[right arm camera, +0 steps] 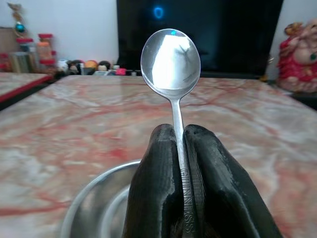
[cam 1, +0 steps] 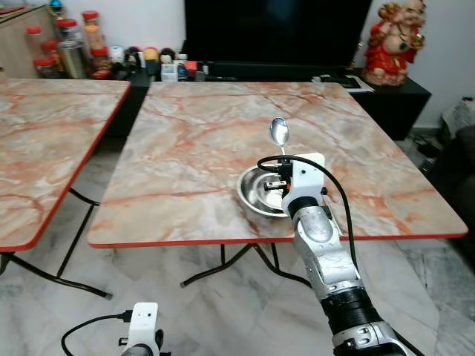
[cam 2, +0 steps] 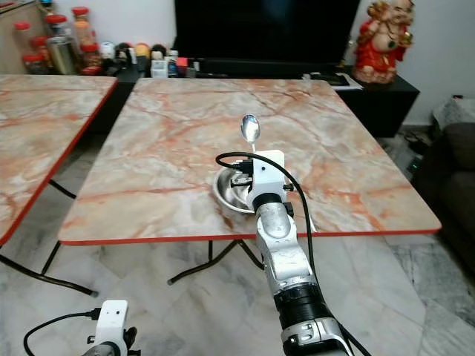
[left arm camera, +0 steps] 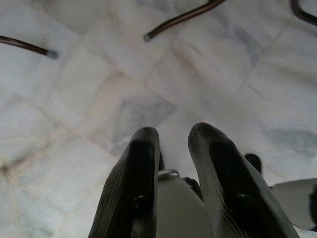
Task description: Setting the table
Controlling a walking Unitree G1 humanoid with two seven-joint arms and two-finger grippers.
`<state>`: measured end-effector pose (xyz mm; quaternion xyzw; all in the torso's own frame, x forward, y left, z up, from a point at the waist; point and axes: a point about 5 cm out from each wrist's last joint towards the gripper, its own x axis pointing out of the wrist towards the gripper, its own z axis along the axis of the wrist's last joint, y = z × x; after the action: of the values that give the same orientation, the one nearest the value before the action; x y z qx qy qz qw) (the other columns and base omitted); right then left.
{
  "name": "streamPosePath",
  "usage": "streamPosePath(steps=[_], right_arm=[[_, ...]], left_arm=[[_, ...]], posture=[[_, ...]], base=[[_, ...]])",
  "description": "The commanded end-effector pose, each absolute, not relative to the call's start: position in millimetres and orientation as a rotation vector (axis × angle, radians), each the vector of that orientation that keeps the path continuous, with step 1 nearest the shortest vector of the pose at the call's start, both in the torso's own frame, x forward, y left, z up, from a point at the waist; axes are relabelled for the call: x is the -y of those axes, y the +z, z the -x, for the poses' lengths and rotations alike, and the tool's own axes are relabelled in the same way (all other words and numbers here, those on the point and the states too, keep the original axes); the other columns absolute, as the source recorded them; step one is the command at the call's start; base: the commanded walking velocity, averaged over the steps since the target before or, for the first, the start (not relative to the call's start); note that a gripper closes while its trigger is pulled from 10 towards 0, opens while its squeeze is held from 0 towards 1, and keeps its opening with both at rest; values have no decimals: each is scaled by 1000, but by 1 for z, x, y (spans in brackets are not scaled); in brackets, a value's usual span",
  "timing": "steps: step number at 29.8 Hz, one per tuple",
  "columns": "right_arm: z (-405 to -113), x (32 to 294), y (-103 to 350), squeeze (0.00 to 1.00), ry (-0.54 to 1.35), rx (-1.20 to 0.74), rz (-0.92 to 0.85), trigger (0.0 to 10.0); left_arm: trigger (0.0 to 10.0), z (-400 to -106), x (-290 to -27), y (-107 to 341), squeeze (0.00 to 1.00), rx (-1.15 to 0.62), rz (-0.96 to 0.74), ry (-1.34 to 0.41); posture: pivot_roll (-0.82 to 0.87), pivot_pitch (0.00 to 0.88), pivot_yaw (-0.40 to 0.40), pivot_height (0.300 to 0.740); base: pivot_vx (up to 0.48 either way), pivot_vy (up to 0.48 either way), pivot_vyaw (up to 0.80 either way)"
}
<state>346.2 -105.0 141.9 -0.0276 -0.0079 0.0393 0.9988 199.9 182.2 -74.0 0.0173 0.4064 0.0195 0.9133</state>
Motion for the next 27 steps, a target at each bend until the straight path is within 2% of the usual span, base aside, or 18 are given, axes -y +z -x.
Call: streamPosePath(steps=[1,10,20,27], right_arm=[[-346,97,144,0,100,23,51,10000],[-346,97,144,0,101,18,50,10000],[-346,97,142,0,99,12,49,10000],[-345,98,141,0,94,6,49,10000]], left_arm=[[10000,-196,-187,-76,0,-853,-51,48],[10000,-195,-188,-76,0,-855,-52,50],[10000,-195,-189,-76,0,-853,-47,58],[10000,-192,-190,-77,0,-863,-46,71]], posture=[[40,0,-59,740],[42,0,-59,740],[42,0,-59,740],[40,0,-60,740]], base=[[0,-341,0],[0,-343,0],[120,-337,0],[0,0,0]])
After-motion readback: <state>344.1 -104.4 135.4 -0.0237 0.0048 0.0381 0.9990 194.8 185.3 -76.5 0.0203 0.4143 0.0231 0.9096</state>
